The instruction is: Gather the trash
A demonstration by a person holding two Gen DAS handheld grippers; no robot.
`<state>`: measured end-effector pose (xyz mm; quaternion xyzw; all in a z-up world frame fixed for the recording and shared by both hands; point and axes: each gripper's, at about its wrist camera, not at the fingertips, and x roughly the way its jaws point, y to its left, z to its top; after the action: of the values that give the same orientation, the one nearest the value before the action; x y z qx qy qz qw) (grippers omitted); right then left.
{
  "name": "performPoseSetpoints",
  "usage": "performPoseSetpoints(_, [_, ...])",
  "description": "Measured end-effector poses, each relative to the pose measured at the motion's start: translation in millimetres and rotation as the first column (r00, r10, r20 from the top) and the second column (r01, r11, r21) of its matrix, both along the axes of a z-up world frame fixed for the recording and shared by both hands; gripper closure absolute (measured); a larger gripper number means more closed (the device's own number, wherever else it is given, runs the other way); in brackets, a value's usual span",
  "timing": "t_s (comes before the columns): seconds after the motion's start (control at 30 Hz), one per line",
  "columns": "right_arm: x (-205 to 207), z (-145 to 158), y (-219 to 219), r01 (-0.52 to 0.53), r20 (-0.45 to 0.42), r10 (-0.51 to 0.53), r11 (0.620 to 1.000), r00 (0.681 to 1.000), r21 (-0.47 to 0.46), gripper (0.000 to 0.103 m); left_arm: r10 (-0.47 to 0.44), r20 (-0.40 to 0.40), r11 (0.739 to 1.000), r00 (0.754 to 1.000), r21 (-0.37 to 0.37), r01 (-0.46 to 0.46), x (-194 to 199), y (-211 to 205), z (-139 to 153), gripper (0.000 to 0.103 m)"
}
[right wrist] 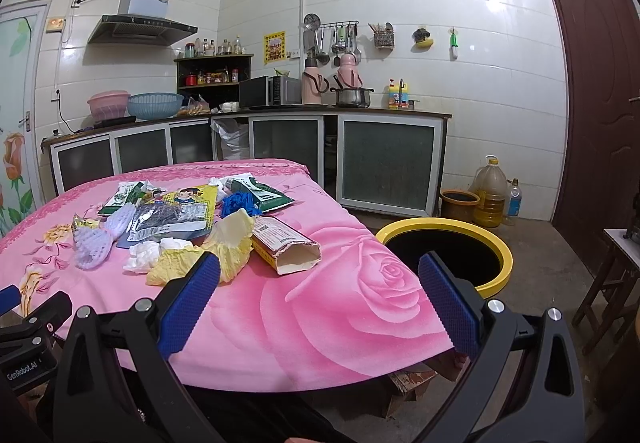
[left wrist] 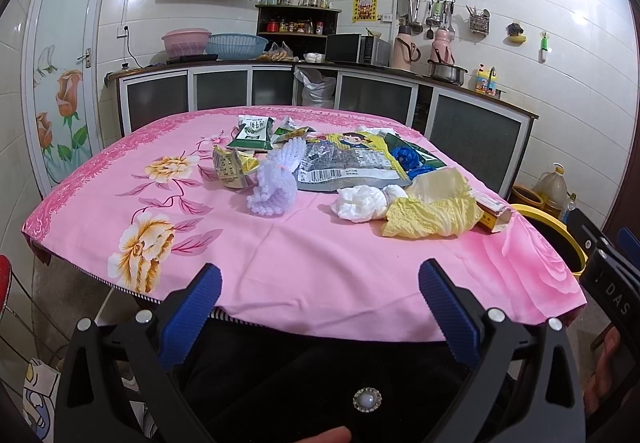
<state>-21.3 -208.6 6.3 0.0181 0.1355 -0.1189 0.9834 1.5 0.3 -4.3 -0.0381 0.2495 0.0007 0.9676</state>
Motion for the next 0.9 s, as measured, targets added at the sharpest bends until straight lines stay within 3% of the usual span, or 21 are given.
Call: performPoseSetpoints(0.9, [-1.4, -1.5, -1.9, 0.006, -0.005, -0.006, 1.0, 1.0, 0.007, 0.007, 0.001, -0.002, 1.0, 1.0, 0.0, -0.001, 0.0, 0.6, -1.4, 0.008])
